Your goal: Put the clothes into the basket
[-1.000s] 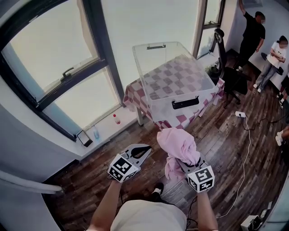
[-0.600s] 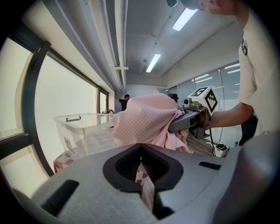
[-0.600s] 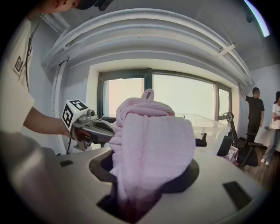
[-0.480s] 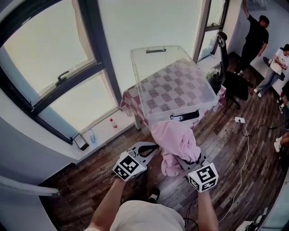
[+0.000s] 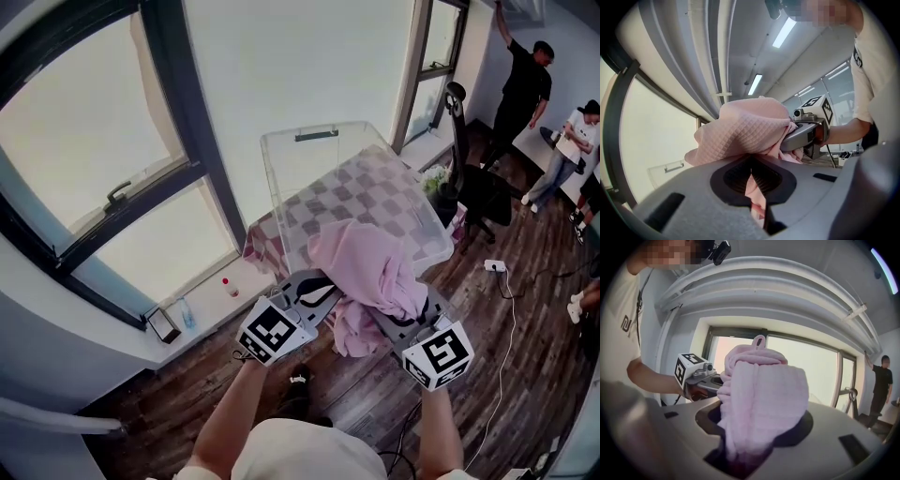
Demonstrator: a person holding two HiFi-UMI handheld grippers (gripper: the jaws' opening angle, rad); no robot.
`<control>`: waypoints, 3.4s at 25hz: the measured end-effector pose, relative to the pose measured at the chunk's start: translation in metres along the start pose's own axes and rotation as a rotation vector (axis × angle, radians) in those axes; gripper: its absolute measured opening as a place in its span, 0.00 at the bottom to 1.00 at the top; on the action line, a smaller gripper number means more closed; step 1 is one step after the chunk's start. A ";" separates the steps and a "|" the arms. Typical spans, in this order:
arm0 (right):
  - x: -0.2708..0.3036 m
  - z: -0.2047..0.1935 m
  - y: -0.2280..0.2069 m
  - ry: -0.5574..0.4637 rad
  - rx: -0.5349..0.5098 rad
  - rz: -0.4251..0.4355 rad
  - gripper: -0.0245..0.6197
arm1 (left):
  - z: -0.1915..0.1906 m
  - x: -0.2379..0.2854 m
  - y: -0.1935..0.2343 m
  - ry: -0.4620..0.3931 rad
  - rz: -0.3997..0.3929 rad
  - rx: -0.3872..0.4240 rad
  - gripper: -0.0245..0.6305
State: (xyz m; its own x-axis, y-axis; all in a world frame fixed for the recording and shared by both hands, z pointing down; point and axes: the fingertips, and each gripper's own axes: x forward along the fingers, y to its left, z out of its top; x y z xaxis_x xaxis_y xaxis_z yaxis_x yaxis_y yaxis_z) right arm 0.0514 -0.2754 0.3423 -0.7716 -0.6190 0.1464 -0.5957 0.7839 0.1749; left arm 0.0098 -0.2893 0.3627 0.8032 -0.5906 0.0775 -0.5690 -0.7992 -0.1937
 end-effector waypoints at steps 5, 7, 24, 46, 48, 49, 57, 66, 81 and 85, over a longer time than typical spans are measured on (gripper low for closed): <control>0.040 0.021 -0.041 -0.010 -0.022 -0.013 0.42 | 0.012 0.029 0.055 0.005 0.003 0.029 0.06; 0.053 0.024 -0.054 -0.013 -0.012 -0.022 0.42 | 0.014 0.038 0.072 0.003 -0.004 0.029 0.06; 0.189 0.007 -0.158 0.031 0.029 -0.100 0.42 | -0.027 0.112 0.228 0.022 -0.005 -0.034 0.06; 0.276 -0.213 -0.227 0.578 0.250 -0.134 0.42 | -0.113 0.178 0.259 0.076 -0.093 -0.043 0.06; 0.283 -0.241 -0.215 0.679 0.230 -0.087 0.42 | -0.112 0.176 0.265 0.070 -0.072 -0.050 0.06; 0.286 -0.251 -0.210 0.710 0.222 -0.067 0.42 | -0.112 0.176 0.267 0.065 -0.067 -0.049 0.06; 0.292 -0.263 -0.196 0.727 0.172 -0.006 0.45 | -0.105 0.173 0.271 0.030 -0.052 -0.057 0.06; 0.297 -0.263 -0.203 0.728 0.080 -0.037 0.79 | -0.102 0.171 0.272 0.006 -0.054 -0.086 0.06; 0.283 -0.153 -0.218 0.357 0.026 -0.179 0.13 | -0.103 0.168 0.276 -0.002 -0.046 -0.109 0.06; 0.256 -0.113 -0.217 0.197 0.072 -0.240 0.09 | -0.105 0.167 0.276 -0.004 -0.045 -0.123 0.06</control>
State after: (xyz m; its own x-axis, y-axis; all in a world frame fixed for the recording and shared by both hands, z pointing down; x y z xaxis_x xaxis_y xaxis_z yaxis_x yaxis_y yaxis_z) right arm 0.0083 -0.6095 0.4524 -0.5537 -0.7783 0.2961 -0.7749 0.6118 0.1590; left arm -0.0318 -0.6202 0.4245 0.8291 -0.5534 0.0795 -0.5493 -0.8328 -0.0691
